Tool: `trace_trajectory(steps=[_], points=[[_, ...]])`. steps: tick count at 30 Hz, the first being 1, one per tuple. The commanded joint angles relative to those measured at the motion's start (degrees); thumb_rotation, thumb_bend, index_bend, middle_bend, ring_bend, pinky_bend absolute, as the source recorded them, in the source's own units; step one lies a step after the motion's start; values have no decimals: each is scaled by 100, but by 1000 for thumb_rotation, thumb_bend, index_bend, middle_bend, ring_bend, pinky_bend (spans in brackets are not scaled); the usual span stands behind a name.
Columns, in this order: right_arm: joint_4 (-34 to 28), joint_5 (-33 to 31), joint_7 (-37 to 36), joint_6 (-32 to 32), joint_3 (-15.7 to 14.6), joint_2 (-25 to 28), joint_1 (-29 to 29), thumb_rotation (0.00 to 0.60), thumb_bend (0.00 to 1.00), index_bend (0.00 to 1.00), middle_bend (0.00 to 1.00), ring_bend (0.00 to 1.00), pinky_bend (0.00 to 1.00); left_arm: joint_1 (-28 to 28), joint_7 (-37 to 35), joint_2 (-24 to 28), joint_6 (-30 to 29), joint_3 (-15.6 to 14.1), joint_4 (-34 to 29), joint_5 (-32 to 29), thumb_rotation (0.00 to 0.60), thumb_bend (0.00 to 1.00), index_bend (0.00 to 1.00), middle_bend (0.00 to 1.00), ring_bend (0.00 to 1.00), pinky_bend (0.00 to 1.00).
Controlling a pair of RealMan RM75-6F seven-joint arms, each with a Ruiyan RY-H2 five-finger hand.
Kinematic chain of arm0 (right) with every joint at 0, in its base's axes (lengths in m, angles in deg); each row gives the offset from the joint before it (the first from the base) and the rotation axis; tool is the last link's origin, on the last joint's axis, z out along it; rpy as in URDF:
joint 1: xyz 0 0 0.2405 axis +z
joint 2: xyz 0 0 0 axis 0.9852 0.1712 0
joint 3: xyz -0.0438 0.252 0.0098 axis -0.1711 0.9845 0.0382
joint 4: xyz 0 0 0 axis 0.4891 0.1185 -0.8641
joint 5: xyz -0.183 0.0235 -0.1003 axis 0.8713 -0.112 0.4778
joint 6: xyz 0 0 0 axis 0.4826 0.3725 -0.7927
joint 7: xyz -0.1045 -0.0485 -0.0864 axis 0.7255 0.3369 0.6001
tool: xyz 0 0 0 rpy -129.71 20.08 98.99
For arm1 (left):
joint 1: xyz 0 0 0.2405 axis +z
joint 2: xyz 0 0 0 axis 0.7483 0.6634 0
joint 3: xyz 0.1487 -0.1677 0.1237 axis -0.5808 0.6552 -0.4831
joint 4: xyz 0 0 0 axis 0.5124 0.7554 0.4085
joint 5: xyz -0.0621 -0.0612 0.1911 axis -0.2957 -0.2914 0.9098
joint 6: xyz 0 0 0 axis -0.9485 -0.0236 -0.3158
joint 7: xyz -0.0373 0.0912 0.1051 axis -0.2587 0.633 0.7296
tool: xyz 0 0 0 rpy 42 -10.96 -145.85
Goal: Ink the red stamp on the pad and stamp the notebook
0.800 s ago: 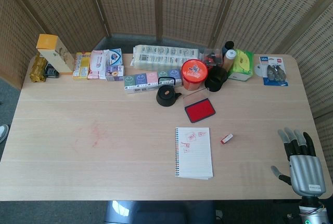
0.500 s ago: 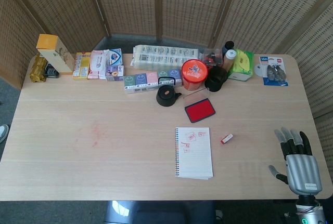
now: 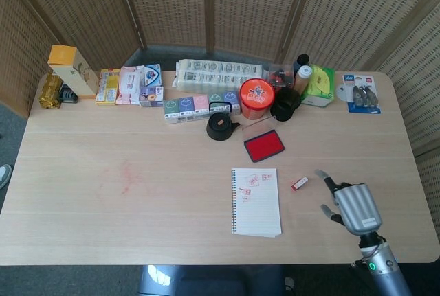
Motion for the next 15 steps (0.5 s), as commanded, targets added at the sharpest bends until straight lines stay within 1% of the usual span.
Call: trace_trajectory(steps=[1, 8, 12, 15], points=[[758, 239, -751, -890, -39, -137, 748, 600, 226, 248, 747, 763, 913, -15, 11, -1, 38, 4, -7, -23, 600, 26, 0, 0, 0, 38], [1516, 393, -894, -1482, -127, -545, 1317, 600, 268, 297, 790, 812, 946, -40, 64, -18, 123, -3, -12, -61, 600, 29, 0, 0, 0, 38], [1849, 326, -947, -1757, -115, -758, 1568, 600, 330, 322, 819, 849, 993, -56, 103, -31, 165, -8, -20, -66, 600, 28, 0, 0, 0, 38], [2048, 281, -950, -1851, -102, -880, 1701, 600, 360, 331, 836, 867, 1000, -63, 122, -37, 192, -6, -26, -91, 600, 29, 0, 0, 0, 38]])
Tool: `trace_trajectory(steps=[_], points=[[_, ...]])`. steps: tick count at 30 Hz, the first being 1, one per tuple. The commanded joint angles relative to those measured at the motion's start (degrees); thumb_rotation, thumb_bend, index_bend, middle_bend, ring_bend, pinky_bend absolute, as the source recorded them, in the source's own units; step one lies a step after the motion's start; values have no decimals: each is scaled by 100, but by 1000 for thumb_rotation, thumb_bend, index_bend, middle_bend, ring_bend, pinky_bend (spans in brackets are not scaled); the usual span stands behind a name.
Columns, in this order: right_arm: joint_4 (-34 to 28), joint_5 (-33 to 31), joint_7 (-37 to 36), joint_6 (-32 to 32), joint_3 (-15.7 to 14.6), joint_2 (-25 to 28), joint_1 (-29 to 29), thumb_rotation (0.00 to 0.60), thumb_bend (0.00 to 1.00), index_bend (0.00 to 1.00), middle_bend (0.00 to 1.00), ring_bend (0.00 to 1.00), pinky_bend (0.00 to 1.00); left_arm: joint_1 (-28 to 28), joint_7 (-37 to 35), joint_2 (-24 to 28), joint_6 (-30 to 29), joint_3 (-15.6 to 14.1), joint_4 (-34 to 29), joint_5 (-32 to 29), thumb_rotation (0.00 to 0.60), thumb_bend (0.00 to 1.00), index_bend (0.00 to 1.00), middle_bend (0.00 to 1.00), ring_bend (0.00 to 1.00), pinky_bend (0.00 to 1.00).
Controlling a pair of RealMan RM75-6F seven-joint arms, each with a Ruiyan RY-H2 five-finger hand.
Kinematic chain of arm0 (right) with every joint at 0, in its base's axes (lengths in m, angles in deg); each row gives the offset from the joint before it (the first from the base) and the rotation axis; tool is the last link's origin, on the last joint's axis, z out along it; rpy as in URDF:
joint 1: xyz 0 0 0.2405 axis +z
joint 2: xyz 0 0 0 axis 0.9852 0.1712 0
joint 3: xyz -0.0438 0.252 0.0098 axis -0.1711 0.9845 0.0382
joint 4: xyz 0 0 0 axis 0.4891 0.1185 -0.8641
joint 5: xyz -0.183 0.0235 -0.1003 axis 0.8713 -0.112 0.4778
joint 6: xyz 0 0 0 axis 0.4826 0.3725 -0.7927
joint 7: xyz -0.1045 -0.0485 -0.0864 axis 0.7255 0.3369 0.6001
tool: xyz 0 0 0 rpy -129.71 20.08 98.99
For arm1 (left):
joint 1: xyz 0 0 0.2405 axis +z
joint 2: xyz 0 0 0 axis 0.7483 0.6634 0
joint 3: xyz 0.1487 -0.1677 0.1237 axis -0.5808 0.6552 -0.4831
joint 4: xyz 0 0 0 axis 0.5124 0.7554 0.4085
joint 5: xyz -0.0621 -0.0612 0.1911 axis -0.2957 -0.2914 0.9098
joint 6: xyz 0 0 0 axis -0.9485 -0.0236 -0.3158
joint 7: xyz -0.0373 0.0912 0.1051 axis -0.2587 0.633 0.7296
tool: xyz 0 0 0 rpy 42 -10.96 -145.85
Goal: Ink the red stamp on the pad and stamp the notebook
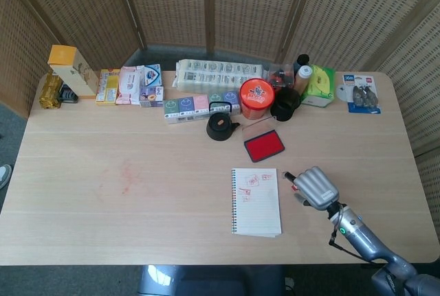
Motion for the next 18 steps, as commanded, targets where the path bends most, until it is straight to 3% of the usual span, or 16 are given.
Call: trace_trajectory(steps=[1, 10, 18], points=[[200, -60, -43, -98, 4, -147, 127, 600, 369, 335, 842, 872, 1000, -2, 15, -5, 11, 5, -6, -26, 600, 29, 0, 0, 0, 38], [599, -176, -262, -51, -39, -355, 270, 600, 409, 403, 906, 989, 1000, -35, 24, -7, 111, 0, -11, -66, 600, 28, 0, 0, 0, 38], [734, -20, -715, 313, -214, -353, 282, 600, 395, 417, 949, 1000, 1000, -54, 28, -7, 158, -2, -21, -77, 600, 29, 0, 0, 0, 38]])
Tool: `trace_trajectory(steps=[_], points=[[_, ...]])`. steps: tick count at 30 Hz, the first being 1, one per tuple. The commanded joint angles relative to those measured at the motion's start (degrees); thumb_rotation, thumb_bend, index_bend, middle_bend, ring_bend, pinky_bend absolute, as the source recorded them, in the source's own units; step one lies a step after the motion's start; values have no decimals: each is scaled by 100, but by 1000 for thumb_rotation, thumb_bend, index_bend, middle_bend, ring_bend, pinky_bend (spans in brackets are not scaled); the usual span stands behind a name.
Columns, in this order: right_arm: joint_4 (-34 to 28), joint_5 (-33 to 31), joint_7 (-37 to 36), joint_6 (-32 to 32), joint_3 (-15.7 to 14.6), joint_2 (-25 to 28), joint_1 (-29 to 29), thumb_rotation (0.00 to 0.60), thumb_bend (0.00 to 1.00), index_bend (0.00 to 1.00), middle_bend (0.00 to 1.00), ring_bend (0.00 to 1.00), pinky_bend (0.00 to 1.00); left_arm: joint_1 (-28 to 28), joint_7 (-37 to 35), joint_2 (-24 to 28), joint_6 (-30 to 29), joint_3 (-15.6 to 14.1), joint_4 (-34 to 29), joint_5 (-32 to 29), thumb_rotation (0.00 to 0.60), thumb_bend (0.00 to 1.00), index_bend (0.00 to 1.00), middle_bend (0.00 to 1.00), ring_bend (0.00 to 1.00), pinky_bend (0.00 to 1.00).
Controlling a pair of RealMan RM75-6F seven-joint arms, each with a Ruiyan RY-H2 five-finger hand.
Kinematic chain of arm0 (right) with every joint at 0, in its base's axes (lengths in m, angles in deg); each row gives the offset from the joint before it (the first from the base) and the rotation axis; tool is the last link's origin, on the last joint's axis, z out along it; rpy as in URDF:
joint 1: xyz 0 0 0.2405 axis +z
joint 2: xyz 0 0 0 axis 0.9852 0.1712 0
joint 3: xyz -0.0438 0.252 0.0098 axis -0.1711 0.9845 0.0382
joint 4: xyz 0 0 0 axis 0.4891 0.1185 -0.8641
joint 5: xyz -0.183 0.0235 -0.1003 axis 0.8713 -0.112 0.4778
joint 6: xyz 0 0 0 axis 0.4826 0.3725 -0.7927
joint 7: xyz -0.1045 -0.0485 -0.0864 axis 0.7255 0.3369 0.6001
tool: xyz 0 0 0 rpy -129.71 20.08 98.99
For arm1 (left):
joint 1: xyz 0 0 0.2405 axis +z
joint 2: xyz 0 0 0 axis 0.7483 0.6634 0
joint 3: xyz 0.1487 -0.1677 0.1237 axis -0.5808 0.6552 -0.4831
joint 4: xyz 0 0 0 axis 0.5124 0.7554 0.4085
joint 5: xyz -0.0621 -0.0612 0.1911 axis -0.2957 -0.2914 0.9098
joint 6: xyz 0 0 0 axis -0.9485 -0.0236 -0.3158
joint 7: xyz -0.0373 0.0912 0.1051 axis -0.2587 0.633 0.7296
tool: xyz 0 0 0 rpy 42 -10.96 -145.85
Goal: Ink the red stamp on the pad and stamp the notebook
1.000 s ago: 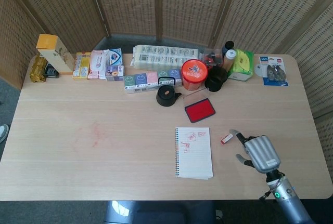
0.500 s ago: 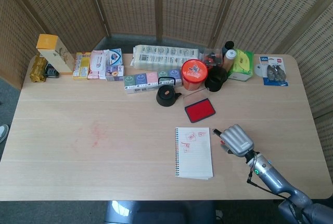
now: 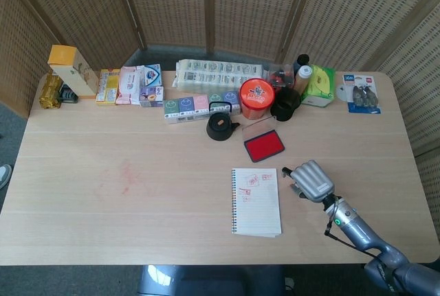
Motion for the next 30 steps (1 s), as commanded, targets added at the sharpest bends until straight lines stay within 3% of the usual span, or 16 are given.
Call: trace_trajectory(steps=[1, 30], points=[[54, 80, -148, 128, -97, 30, 7, 600, 395, 417, 949, 1000, 1000, -3, 5, 0, 6, -5, -2, 10, 600, 29, 0, 0, 0, 38], [553, -178, -223, -240, -408, 49, 229, 600, 415, 417, 949, 1000, 1000, -30, 97, -5, 75, -57, -50, 75, 600, 29, 0, 0, 0, 38]])
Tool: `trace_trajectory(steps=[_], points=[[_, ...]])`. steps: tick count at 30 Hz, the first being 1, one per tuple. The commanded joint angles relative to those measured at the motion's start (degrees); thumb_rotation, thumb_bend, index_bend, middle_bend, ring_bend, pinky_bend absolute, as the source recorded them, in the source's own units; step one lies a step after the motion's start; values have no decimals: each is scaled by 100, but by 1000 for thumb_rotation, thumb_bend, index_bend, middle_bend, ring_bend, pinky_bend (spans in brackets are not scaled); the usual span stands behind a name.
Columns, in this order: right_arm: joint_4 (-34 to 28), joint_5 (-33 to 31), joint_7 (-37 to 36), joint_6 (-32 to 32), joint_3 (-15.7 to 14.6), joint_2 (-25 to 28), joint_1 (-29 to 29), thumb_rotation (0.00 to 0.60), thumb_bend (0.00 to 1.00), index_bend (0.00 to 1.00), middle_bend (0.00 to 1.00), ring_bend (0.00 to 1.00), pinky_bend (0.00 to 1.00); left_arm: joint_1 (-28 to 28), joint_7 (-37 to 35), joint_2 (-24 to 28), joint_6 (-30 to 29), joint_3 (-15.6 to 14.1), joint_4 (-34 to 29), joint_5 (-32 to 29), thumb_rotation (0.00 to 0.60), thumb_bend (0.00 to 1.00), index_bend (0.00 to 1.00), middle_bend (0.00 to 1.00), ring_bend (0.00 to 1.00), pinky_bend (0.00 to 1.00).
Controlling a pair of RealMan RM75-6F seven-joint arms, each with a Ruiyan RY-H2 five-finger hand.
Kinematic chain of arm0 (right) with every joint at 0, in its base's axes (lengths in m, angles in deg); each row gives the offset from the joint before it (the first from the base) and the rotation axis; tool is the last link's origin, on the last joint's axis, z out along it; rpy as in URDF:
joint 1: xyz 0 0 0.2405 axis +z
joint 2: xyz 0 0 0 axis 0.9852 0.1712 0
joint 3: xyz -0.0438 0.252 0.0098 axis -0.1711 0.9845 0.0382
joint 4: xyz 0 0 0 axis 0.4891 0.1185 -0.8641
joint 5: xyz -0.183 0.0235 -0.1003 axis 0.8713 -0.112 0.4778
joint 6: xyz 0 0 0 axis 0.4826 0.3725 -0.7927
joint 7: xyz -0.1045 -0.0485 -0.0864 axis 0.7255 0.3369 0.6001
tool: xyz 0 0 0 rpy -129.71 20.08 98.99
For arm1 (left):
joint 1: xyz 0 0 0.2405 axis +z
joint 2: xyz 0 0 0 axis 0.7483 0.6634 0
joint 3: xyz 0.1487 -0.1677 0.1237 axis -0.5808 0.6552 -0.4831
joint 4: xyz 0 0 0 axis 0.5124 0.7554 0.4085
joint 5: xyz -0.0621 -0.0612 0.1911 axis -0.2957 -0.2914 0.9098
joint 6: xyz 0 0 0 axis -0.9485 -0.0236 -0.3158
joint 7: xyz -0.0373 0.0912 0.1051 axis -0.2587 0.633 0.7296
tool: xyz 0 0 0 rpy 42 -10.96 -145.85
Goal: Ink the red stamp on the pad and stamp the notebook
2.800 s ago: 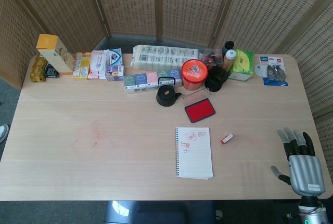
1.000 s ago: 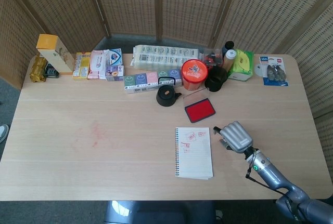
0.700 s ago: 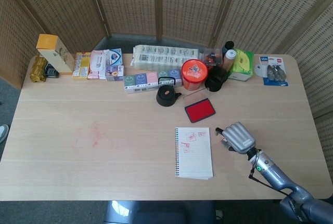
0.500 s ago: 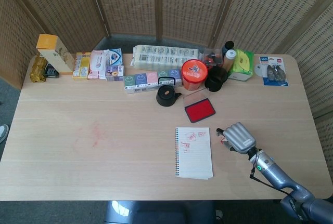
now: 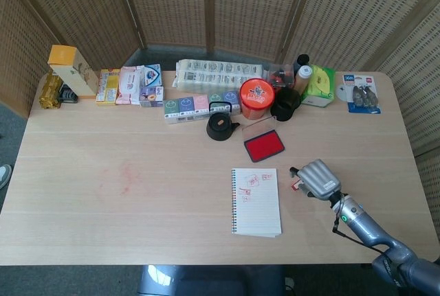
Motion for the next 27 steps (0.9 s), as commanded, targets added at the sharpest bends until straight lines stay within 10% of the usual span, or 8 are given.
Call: trace_trajectory(steps=[1, 27], points=[[23, -12, -5, -21, -28, 7, 6, 600, 416, 417, 949, 1000, 1000, 1, 5, 1, -1, -8, -6, 11, 600, 29, 0, 0, 0, 38], [322, -92, -118, -85, -222, -90, 34, 600, 428, 370, 949, 1000, 1000, -7, 37, -8, 18, -19, -14, 5, 600, 30, 0, 0, 0, 38]])
